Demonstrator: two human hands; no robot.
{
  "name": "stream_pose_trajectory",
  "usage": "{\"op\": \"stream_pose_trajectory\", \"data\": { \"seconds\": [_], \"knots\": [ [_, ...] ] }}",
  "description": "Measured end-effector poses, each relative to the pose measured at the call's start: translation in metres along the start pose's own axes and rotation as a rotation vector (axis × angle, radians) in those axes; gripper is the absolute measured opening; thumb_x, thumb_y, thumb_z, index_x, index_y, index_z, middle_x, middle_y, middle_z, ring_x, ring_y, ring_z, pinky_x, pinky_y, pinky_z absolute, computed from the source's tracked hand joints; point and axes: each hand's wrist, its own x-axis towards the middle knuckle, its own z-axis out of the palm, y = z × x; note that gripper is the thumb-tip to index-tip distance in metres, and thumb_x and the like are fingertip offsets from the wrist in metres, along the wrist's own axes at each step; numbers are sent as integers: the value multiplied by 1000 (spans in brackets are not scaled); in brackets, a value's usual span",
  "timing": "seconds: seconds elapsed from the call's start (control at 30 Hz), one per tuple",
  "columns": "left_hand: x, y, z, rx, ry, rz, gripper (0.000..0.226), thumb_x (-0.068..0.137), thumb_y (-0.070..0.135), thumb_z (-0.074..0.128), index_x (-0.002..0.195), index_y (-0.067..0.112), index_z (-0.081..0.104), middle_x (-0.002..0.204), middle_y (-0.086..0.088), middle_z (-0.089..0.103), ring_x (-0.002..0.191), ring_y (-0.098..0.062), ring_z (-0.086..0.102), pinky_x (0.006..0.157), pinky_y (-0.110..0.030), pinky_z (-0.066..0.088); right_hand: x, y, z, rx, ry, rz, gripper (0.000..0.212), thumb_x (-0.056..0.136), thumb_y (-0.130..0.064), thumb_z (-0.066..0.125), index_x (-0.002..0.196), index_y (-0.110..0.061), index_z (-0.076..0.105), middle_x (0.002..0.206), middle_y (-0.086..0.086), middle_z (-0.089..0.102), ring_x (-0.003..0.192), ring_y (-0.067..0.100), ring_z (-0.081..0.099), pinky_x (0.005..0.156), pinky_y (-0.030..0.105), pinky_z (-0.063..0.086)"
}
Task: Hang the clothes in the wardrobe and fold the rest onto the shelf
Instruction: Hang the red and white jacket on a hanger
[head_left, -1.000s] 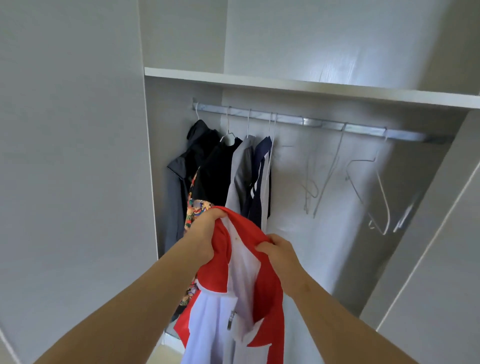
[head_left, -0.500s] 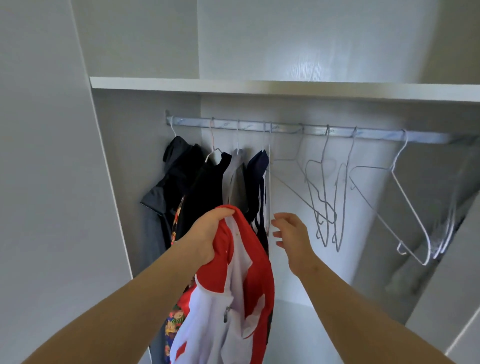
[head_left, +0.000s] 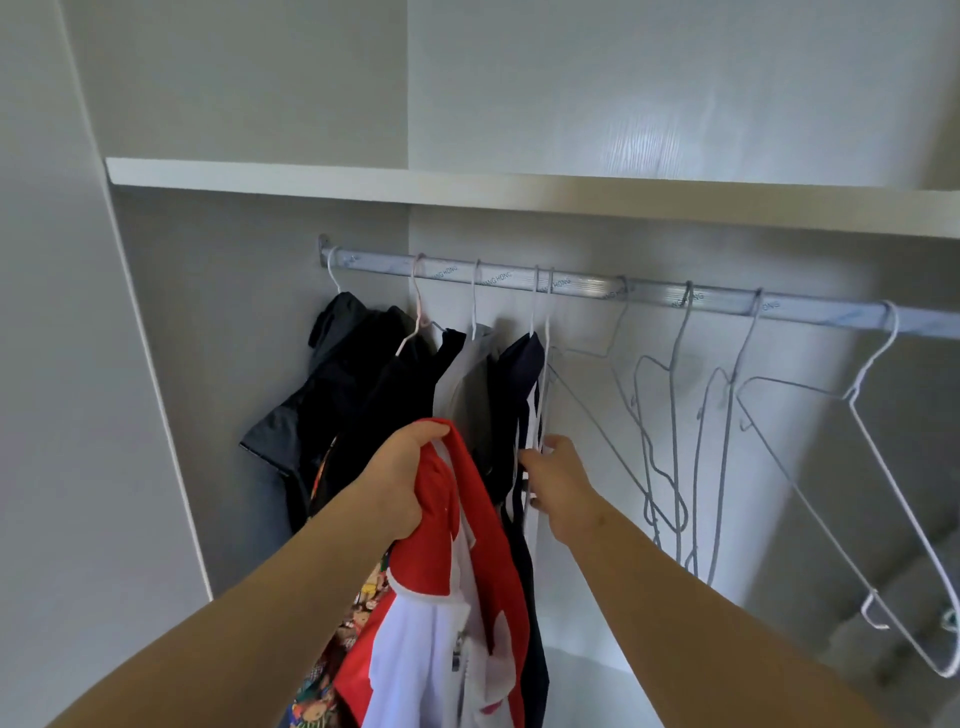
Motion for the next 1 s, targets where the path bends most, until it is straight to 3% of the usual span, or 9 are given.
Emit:
{"op": "stream_pose_trajectory", "data": {
  "seconds": [0.03,0.1,0.2,0.33,0.47,0.57,0.67,0.83,1.0],
  "knots": [
    [2,0,4,-1,4,-3,24,82,25,63,76,1,65,75,-17,65,70,-32,60,55,-34,45,2,0,-1,-4,-15,14,54,95,-11,47,144,-11,25,125,19,52,92,23,53,85,36,48],
    [5,-2,13,-7,5,-14,25,82,26,64,75,1,64,71,-17,65,69,-32,59,54,-34,44,6,-2,-5,3,-32,41,46,95,-7,45,140,-4,33,105,19,57,76,22,53,69,33,49],
    [8,-3,21,-3,-8,-20,25,83,25,62,78,0,62,62,-17,67,66,-31,59,52,-34,44,13,-6,-13,64,-4,61,26,96,-3,38,114,10,51,66,7,40,52,14,34,44,21,35],
    [10,-4,27,4,-4,-22,24,83,24,62,72,2,62,50,-14,65,64,-30,59,51,-32,43,19,-14,-20,135,45,16,25,95,-4,36,73,-10,43,58,4,34,43,11,31,35,17,24],
    [8,-8,29,13,-8,-16,22,82,23,63,75,2,63,52,-13,66,66,-30,60,52,-33,44,14,-19,-27,179,10,13,24,95,-5,36,74,-12,45,52,0,30,28,5,24,31,13,18],
    [6,-10,28,24,-1,-12,23,82,23,64,80,0,63,63,-15,67,68,-30,60,54,-34,44,9,-24,-27,225,-20,13,21,95,-7,40,77,-12,48,48,-1,28,27,4,23,31,12,18],
    [3,-11,26,33,-12,-23,24,82,24,63,75,1,64,56,-15,67,65,-29,61,52,-32,44,5,-26,-26,276,-23,29,18,94,-7,42,81,-12,52,46,-3,29,27,5,22,31,13,17],
    [-3,-12,19,50,2,-20,22,81,24,64,79,2,64,79,-16,66,73,-30,60,57,-34,46,2,-28,-26,281,68,30,25,94,0,33,96,-6,57,49,1,31,31,8,26,29,12,19],
    [-8,-13,17,44,-5,-27,22,82,22,63,75,2,64,60,-13,67,68,-29,60,52,-31,44,5,-21,-31,286,210,23,35,91,2,28,117,9,50,60,4,30,46,14,24,36,14,22]
  ]
}}
